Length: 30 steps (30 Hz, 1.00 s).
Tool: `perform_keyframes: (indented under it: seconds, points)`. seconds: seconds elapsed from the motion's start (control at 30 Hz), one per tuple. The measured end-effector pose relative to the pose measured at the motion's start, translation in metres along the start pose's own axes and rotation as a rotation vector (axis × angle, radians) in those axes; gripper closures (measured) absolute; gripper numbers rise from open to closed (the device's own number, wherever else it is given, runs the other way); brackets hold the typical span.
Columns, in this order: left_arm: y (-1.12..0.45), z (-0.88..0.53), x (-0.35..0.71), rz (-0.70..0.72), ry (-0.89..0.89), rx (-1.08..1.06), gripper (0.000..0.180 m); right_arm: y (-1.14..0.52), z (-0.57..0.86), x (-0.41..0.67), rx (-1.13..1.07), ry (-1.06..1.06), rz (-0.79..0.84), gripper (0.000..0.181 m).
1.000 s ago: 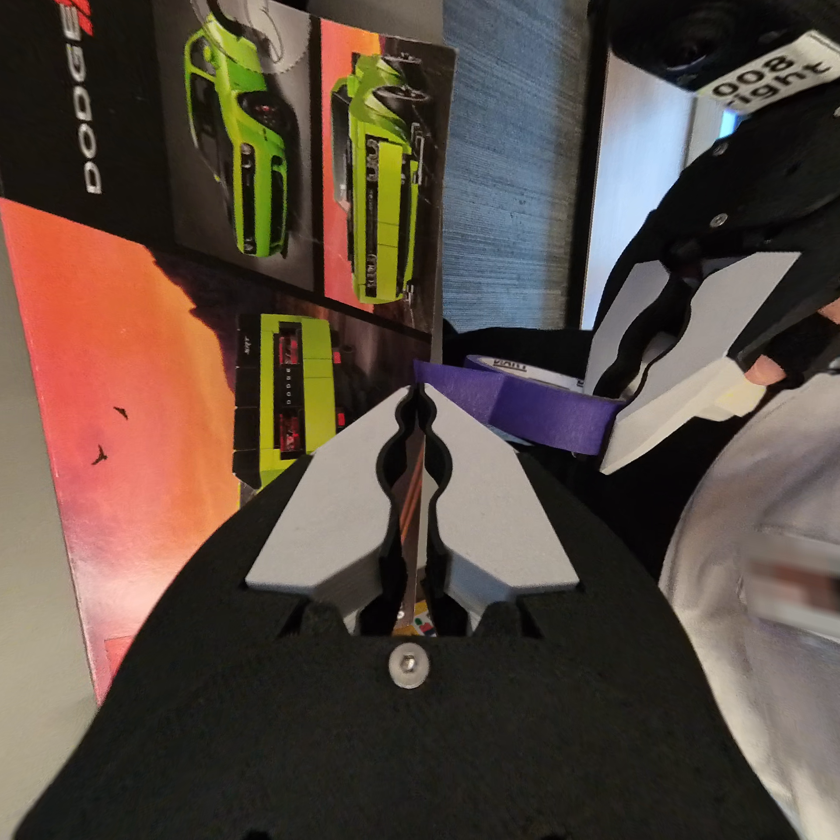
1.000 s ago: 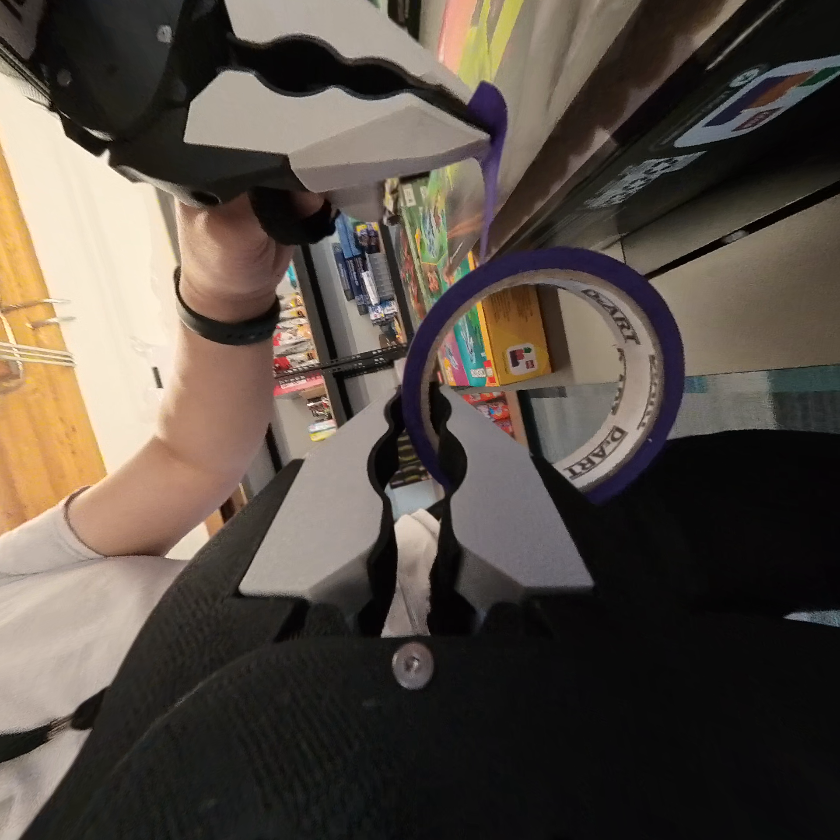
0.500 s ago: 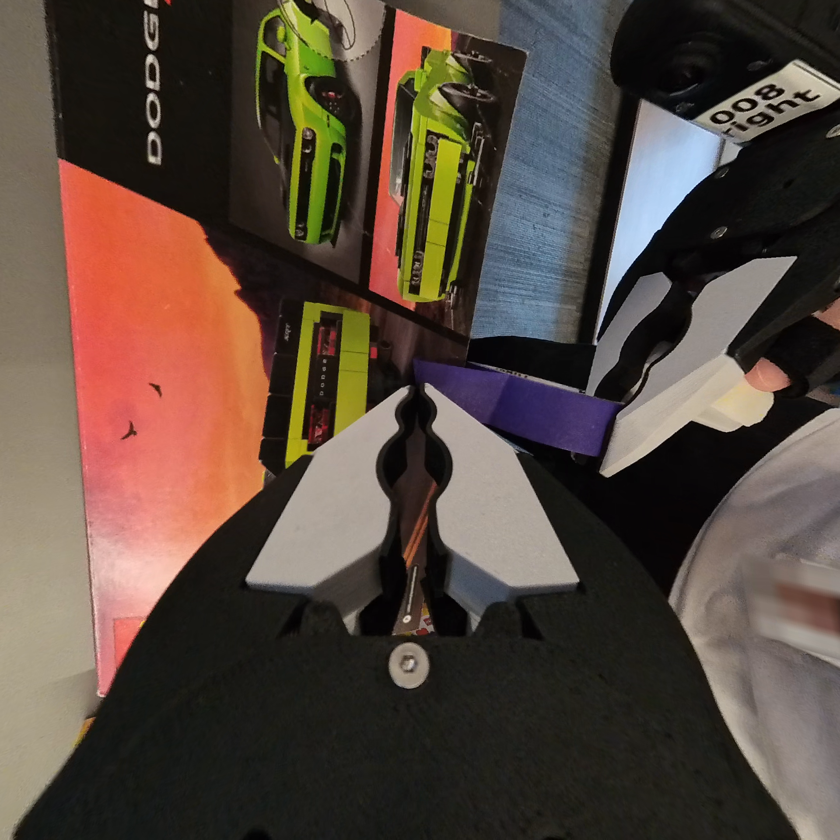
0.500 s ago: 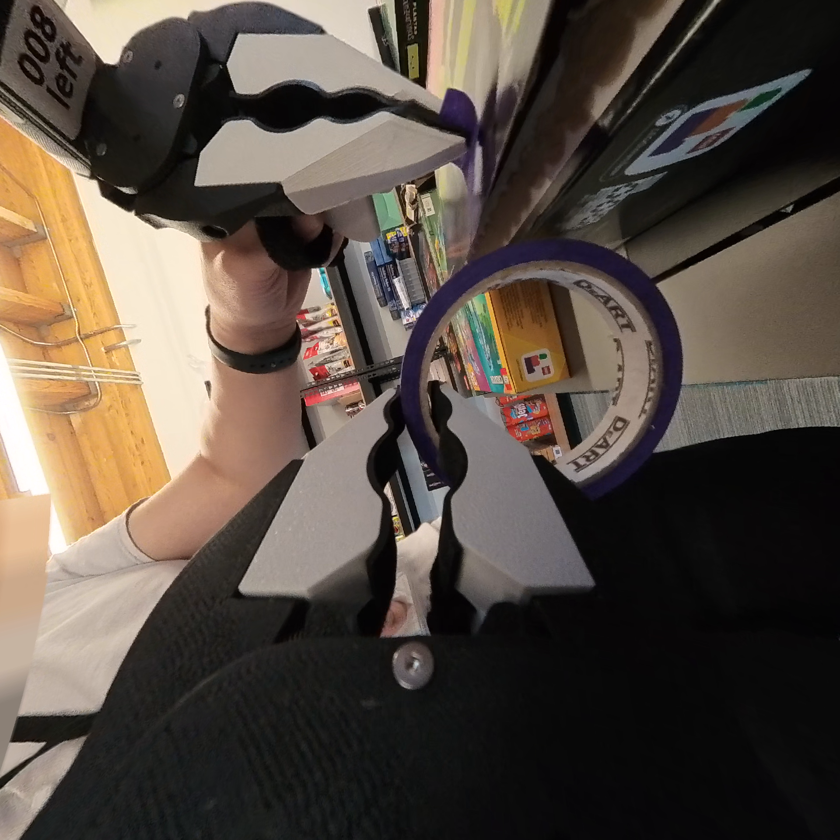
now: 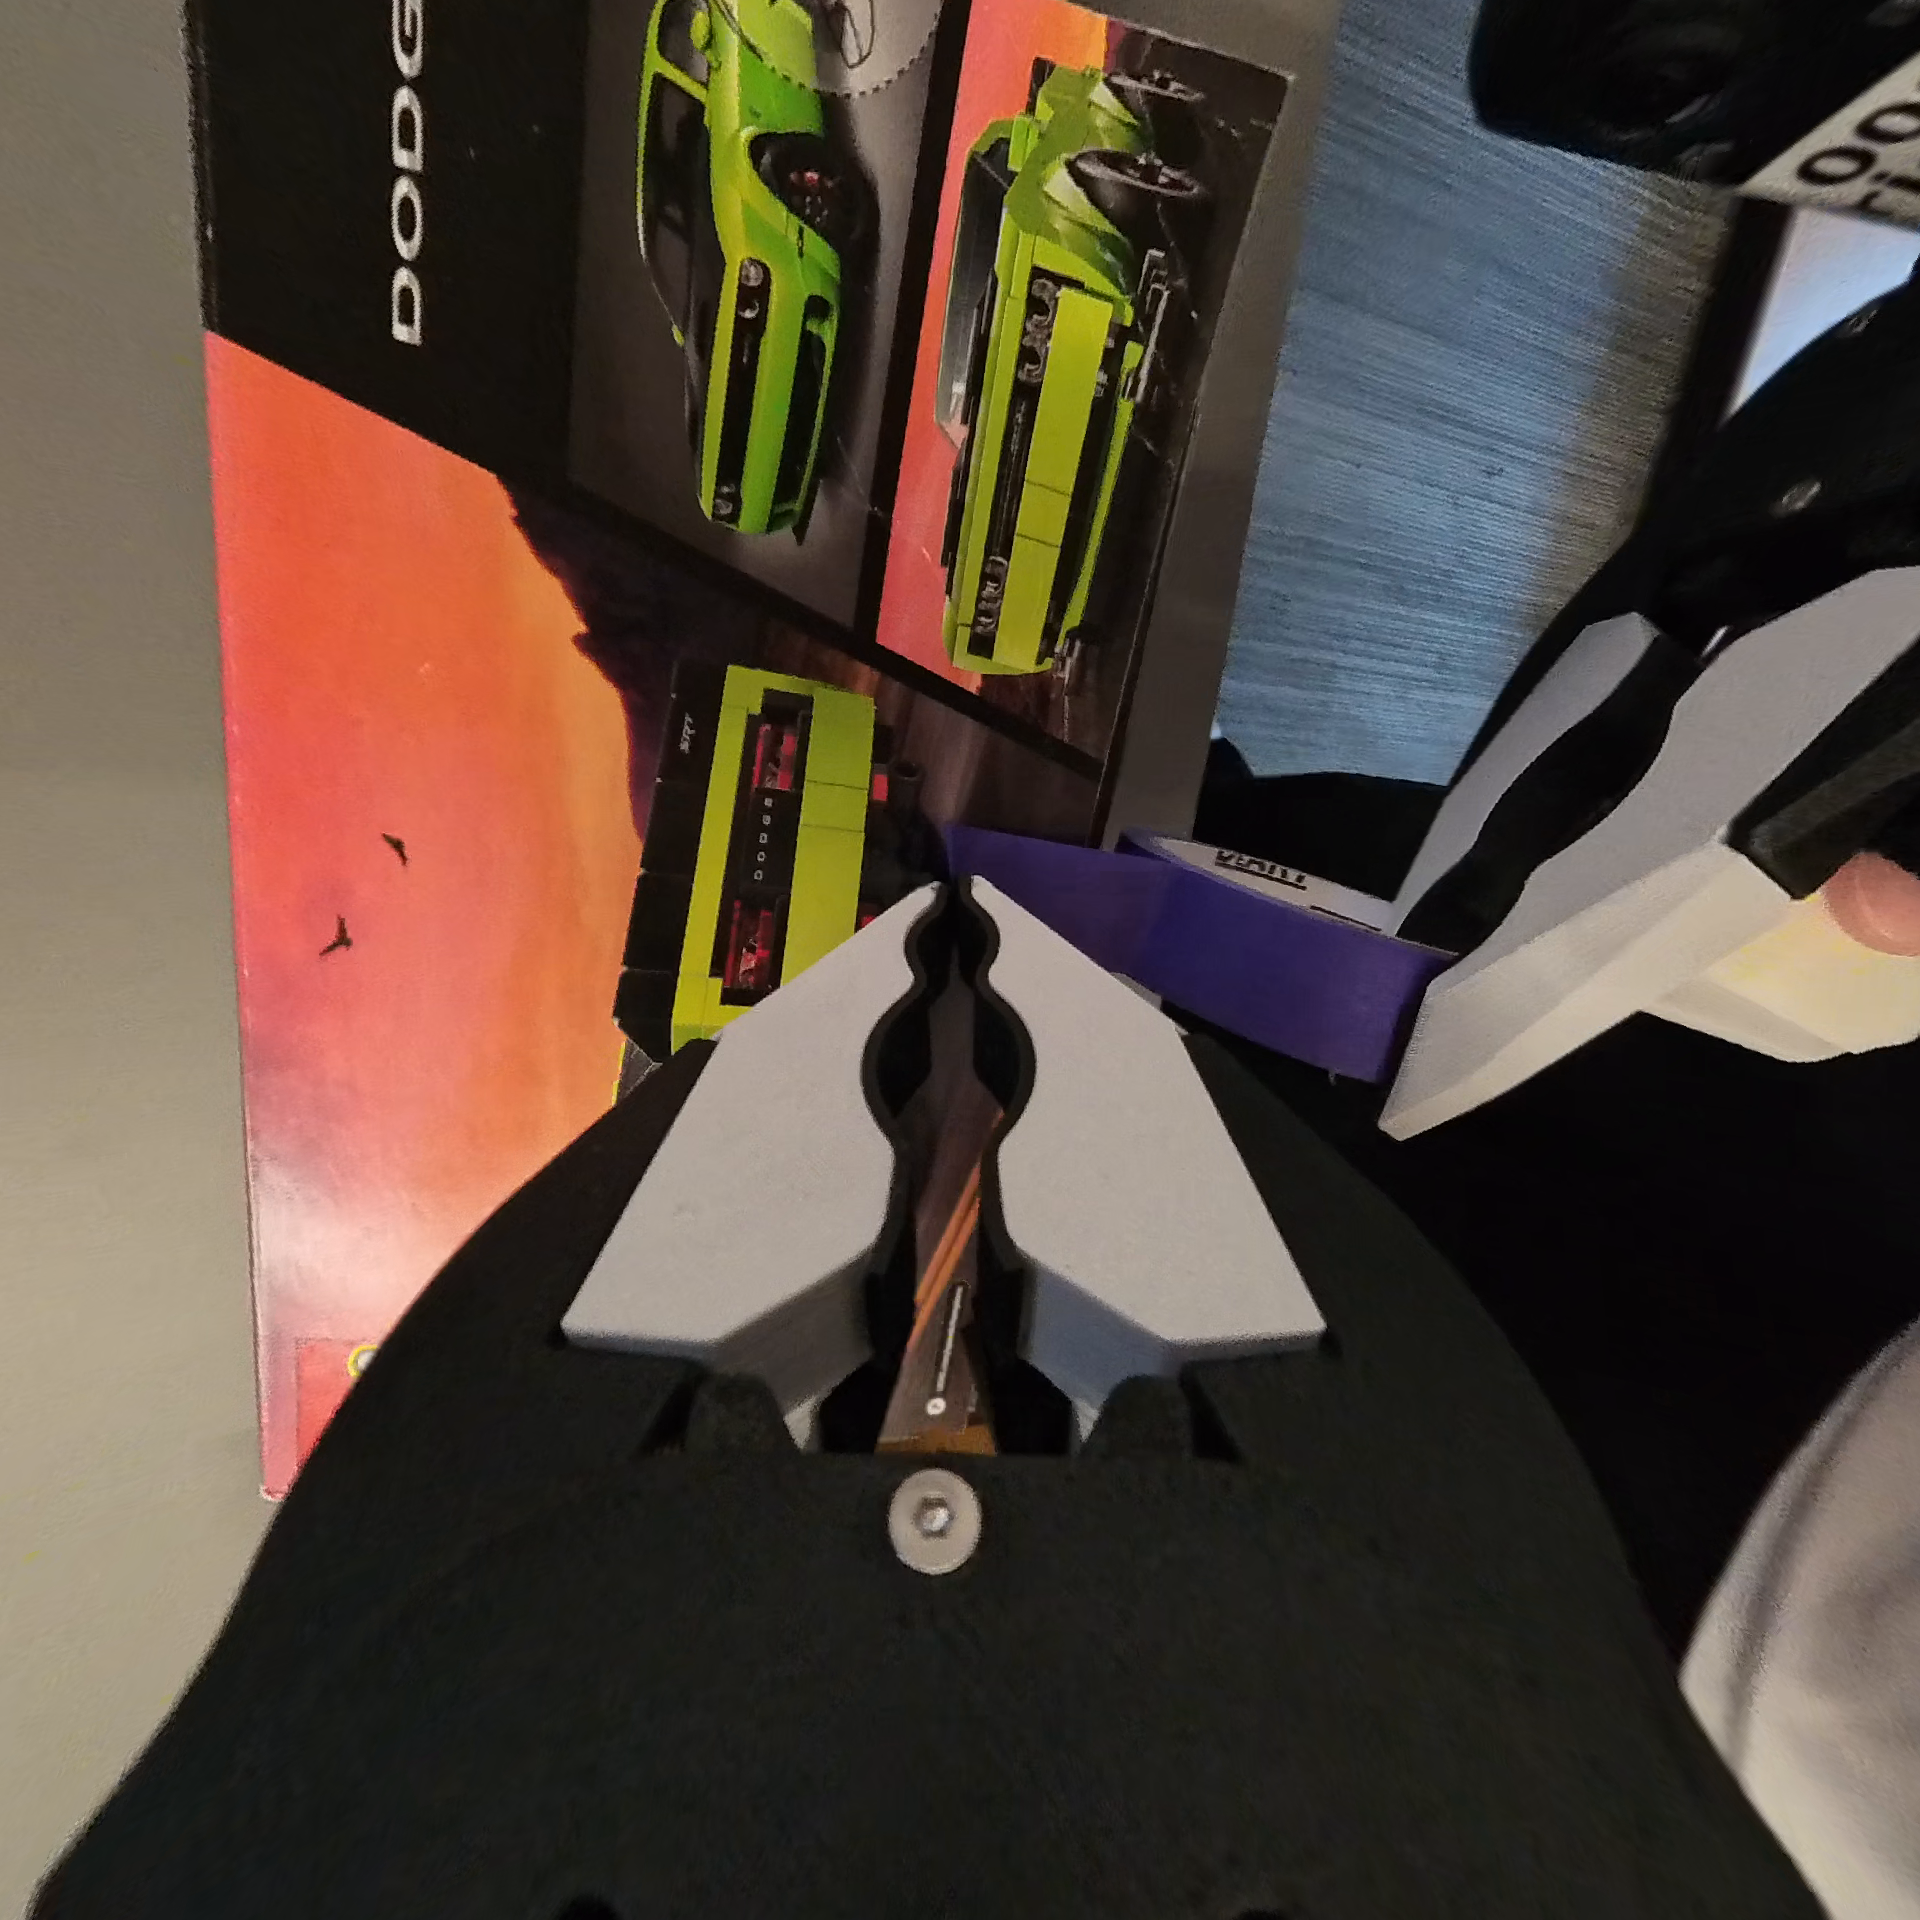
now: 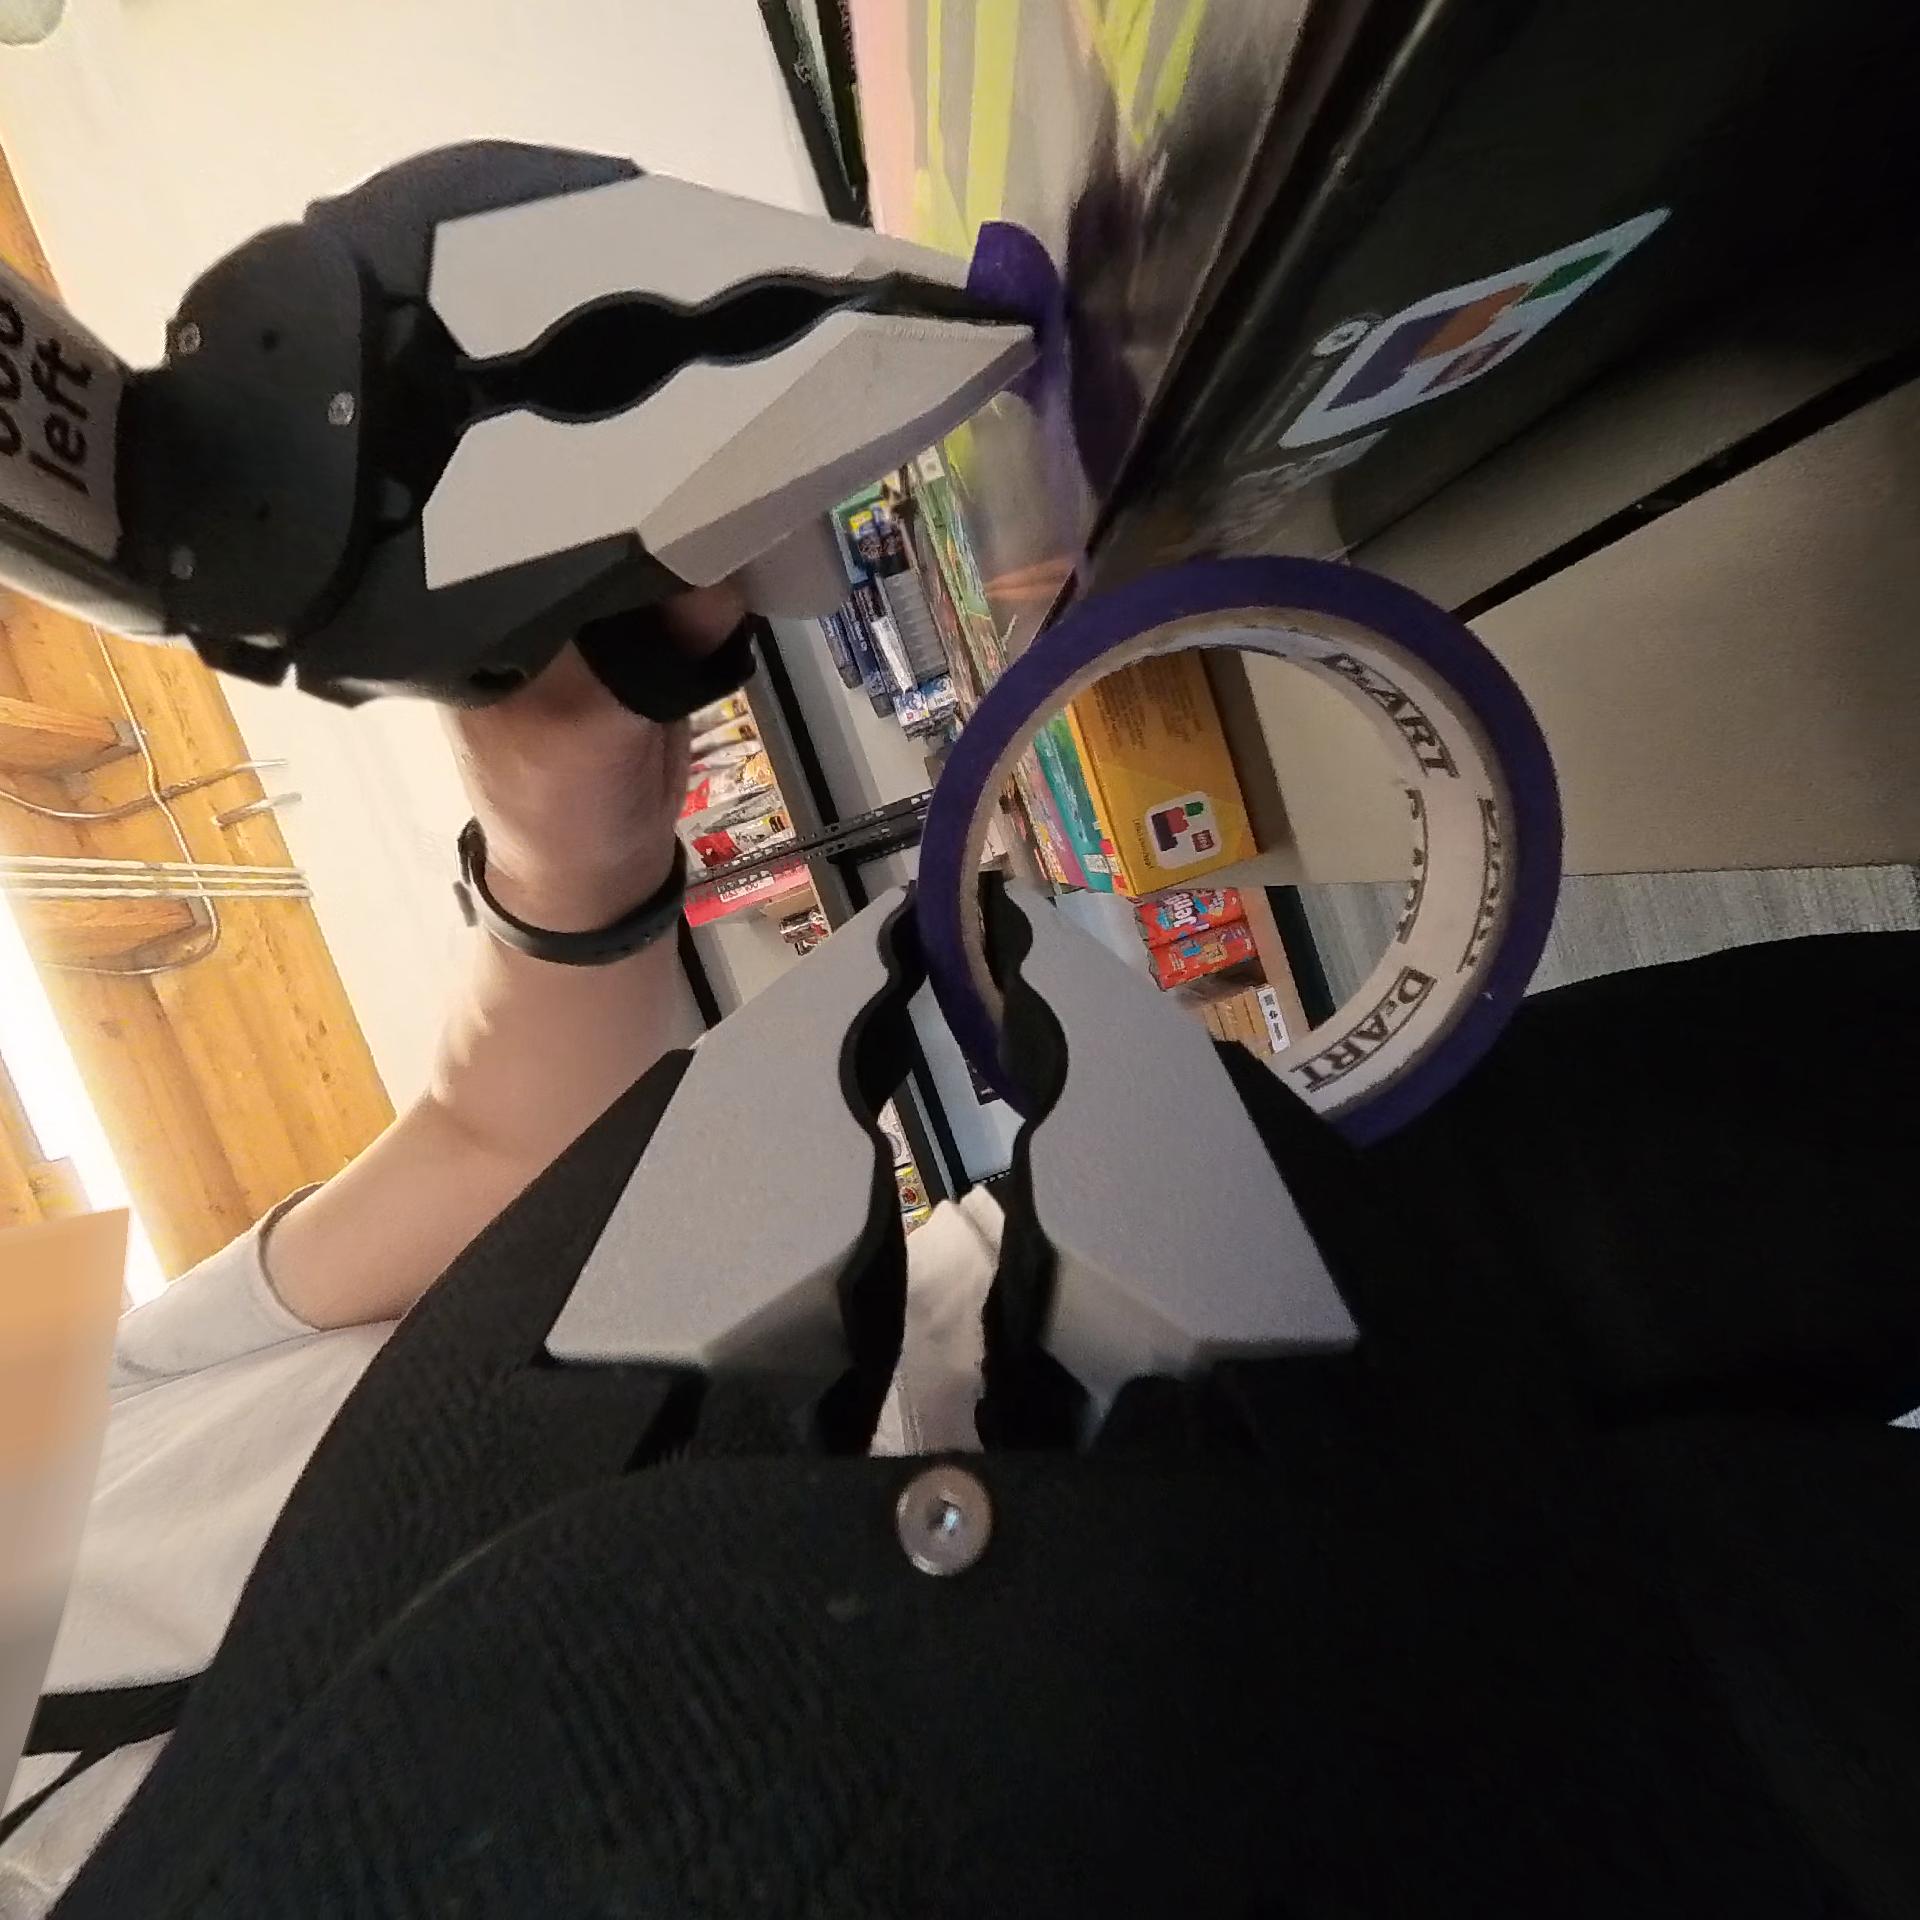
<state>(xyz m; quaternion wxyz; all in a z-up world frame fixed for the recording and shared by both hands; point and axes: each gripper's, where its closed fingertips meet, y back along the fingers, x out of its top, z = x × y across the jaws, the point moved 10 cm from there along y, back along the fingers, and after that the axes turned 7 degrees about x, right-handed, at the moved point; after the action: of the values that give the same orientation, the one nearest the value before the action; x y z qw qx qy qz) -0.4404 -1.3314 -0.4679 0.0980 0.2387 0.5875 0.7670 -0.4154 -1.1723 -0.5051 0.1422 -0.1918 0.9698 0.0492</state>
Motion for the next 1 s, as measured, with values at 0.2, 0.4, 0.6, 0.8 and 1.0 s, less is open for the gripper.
perform_keyframes:
  seconds: [0.2,0.4,0.6,0.8,1.0]
  points:
    - [0.0,0.014,-0.006,0.056,-0.099,0.151,0.18,-0.001,0.004,0.001,0.002,-0.004,-0.006,0.172]
    - [-0.004,0.03,-0.008,0.07,-0.212,0.31,0.179,-0.003,0.007,0.001,0.007,0.0,-0.013,0.172]
    - [-0.006,0.038,-0.01,0.088,-0.242,0.404,0.178,-0.003,0.009,0.002,0.015,0.005,-0.016,0.172]
    - [-0.001,0.032,-0.01,0.115,-0.204,0.546,0.133,-0.002,0.01,0.003,0.012,0.007,-0.021,0.172]
    - [0.003,0.011,-0.011,0.135,-0.088,0.47,0.111,-0.003,0.013,0.004,0.021,0.004,-0.021,0.172]
